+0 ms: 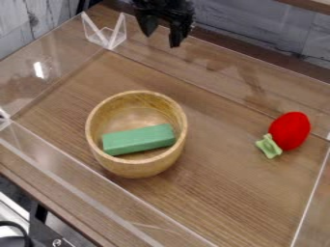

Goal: Move the red fruit to the right side of the table

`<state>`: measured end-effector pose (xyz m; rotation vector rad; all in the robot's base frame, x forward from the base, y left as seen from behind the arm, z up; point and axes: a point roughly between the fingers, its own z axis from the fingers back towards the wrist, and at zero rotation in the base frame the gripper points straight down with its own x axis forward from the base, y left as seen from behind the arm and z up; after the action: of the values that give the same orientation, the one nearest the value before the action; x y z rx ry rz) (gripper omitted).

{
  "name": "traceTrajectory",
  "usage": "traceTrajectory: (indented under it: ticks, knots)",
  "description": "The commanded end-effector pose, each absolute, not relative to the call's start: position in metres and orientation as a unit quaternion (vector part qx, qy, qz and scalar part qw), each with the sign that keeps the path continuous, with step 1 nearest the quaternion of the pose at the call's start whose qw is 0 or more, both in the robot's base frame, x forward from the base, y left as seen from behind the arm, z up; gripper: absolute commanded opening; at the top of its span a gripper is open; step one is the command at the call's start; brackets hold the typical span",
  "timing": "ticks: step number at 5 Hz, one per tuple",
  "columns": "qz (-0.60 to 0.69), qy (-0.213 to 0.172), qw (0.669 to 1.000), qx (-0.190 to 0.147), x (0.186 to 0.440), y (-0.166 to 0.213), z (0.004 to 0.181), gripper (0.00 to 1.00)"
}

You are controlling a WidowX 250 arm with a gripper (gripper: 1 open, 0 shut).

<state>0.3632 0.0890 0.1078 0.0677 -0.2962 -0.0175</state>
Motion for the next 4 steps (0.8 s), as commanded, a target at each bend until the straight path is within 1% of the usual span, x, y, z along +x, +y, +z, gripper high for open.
traceTrajectory:
  ticks: [1, 2, 3, 4]
  knots:
    - [-0.005, -0.177, 0.984, 0.034, 0.37, 0.084, 0.129, 1.0]
    - [-0.008, -0.179, 0.983, 0.026, 0.368, 0.082, 0.144, 1.0]
    - [-0.02, -0.183, 0.983, 0.026, 0.37, 0.085, 0.158, 1.0]
    - [-0.034, -0.174, 0.984, 0.029, 0.366, 0.073, 0.147, 1.0]
